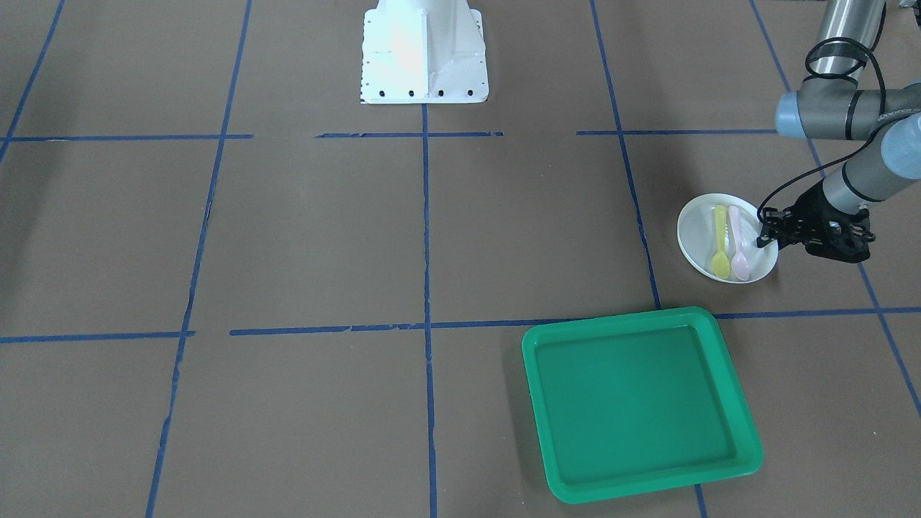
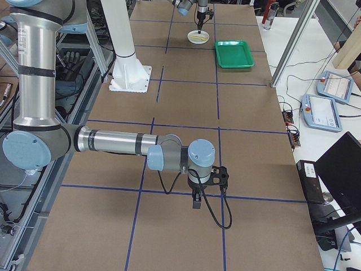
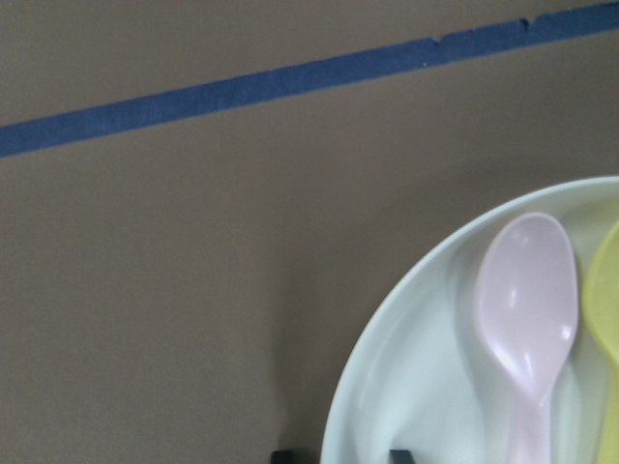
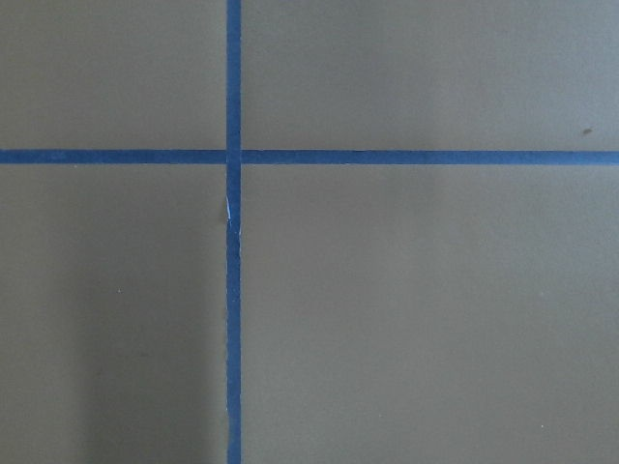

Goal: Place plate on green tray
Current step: 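Lift the white plate with spoons using the left gripper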

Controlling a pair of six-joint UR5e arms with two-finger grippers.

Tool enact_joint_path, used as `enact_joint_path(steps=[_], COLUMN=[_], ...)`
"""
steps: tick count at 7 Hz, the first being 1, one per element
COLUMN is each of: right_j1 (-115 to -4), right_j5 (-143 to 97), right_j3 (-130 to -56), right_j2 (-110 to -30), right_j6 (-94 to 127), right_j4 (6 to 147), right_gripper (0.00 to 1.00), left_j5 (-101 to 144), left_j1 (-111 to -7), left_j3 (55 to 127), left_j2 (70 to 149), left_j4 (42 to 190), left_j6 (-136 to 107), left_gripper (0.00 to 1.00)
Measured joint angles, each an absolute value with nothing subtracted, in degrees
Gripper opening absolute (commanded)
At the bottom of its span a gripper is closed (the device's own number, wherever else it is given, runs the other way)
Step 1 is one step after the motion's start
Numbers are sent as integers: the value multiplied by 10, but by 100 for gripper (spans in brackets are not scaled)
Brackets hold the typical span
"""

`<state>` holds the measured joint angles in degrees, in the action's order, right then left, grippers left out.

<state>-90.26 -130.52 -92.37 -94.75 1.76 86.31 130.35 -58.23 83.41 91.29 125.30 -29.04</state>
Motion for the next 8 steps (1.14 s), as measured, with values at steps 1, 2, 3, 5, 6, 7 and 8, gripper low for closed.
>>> enact_joint_path(steps=[1, 2, 3, 5, 6, 7, 8], right_j1=[-903, -903, -903, -903, -903, -903, -903], right_j5=[-1305, -1305, -1305, -1305, -1305, -1305, -1305], right_j3=[-924, -924, -924, -924, -924, -924, -924], right_j2=[-947, -947, -947, -947, -947, -947, -947], right_j6=[18, 18, 18, 18, 18, 18, 18], right_j4=[863, 863, 863, 863, 863, 863, 863], right_gripper=[100, 100, 100, 100, 100, 100, 100], left_j5=[1305, 1319, 1352, 1437, 1478, 1512, 1536], left_j1=[-584, -588, -599, -633, -644, -659, -677], left_j3=[840, 852, 864, 877, 878, 877, 877], left_j2=[911, 906, 898, 890, 888, 888, 890], left_j4=[1251, 1246, 1241, 1232, 1225, 1220, 1208], left_j6=[-280, -271, -267, -248, -241, -237, -238], left_gripper=[0, 0, 0, 0, 0, 0, 0])
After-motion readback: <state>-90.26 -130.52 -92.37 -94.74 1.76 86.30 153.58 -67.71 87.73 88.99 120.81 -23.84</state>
